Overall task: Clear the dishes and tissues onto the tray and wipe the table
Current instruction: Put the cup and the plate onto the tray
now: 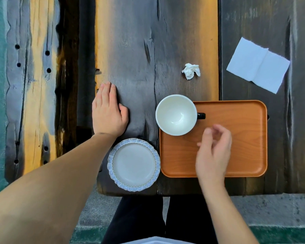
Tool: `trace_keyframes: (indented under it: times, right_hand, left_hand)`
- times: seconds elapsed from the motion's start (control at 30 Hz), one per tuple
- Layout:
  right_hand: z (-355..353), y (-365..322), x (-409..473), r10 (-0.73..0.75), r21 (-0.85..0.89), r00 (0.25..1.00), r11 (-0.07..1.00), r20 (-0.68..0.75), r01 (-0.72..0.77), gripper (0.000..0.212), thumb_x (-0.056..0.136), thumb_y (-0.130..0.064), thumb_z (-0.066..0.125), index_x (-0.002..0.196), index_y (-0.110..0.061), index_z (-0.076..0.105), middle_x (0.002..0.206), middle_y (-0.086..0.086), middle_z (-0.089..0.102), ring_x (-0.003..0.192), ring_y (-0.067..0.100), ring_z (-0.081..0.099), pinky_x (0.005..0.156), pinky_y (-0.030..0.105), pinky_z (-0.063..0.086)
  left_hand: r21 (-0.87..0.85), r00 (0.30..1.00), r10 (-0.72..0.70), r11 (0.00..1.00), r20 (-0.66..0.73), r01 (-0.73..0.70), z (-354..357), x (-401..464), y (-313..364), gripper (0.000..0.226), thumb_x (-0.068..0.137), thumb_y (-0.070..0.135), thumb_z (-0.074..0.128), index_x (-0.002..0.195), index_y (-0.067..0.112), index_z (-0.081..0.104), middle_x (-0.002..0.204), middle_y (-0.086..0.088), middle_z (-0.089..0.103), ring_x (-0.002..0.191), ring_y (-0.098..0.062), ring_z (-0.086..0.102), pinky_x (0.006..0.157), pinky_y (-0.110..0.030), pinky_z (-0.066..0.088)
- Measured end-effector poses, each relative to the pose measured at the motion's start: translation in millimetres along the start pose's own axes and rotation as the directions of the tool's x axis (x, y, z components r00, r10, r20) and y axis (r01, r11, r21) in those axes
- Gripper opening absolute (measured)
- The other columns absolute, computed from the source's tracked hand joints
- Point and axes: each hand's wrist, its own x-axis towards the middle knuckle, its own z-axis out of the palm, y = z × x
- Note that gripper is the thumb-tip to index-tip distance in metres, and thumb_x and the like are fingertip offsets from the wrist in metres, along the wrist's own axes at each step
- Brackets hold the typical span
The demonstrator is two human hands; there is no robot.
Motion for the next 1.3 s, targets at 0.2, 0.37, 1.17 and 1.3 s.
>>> trace_keyframes:
  times: [0.2, 0.37, 1.17, 1.3]
  right_hand:
    - [27.1, 23.6, -68.2, -0.182, -0.352, 0.862, 0.858, 0.474, 0.375, 0.032, 0.094, -0.043, 0.055, 0.121, -0.027, 0.052, 0.111, -0.013, 0.047, 0.079, 0.007, 0.061, 0.063, 0.029, 0.053]
    - [46.8, 16.4, -59.4, -0.190, -0.383, 0.872, 0.842, 0.451, 0.381, 0.039, 0.091, -0.047, 0.059, 0.122, -0.025, 0.052, 0.108, -0.008, 0.046, 0.078, 0.014, 0.061, 0.058, 0.029, 0.050]
    - [18.6, 17.3, -68.0, -0.126, -0.242, 0.853, 0.929, 0.506, 0.280, 0.016, 0.098, -0.025, 0.055, 0.111, -0.021, 0.062, 0.080, -0.014, 0.061, 0.066, 0.005, 0.052, 0.064, 0.020, 0.041]
    - [-25.9, 31.3, -54.2, -0.068, -0.181, 0.897, 0.970, 0.437, 0.161, 0.014, 0.096, -0.015, 0.059, 0.099, -0.027, 0.065, 0.077, -0.012, 0.068, 0.069, 0.008, 0.061, 0.060, 0.018, 0.045]
  left_hand:
    - [0.004, 1.000, -0.002, 1.000, -0.005, 0.002, 0.2, -0.2, -0.8, 0.063, 0.092, 0.025, 0.042, 0.150, 0.002, 0.040, 0.159, -0.018, 0.037, 0.150, -0.033, 0.030, 0.122, -0.045, 0.026]
    - [0.004, 1.000, -0.001, 1.000, -0.002, 0.001, 0.3, -0.6, -0.6, 0.063, 0.092, 0.025, 0.042, 0.150, 0.002, 0.040, 0.159, -0.017, 0.037, 0.150, -0.033, 0.030, 0.122, -0.045, 0.026]
    - [-0.049, 0.999, 0.036, 0.998, 0.008, -0.035, -1.5, 0.7, -4.8, 0.059, 0.093, 0.021, 0.043, 0.147, -0.004, 0.042, 0.155, -0.024, 0.039, 0.147, -0.039, 0.033, 0.124, -0.044, 0.024]
    - [-0.174, 0.980, 0.192, 0.968, 0.057, -0.179, -10.4, -33.3, -1.6, 0.053, 0.094, 0.015, 0.043, 0.142, -0.008, 0.046, 0.150, -0.027, 0.043, 0.140, -0.041, 0.039, 0.123, -0.040, 0.025]
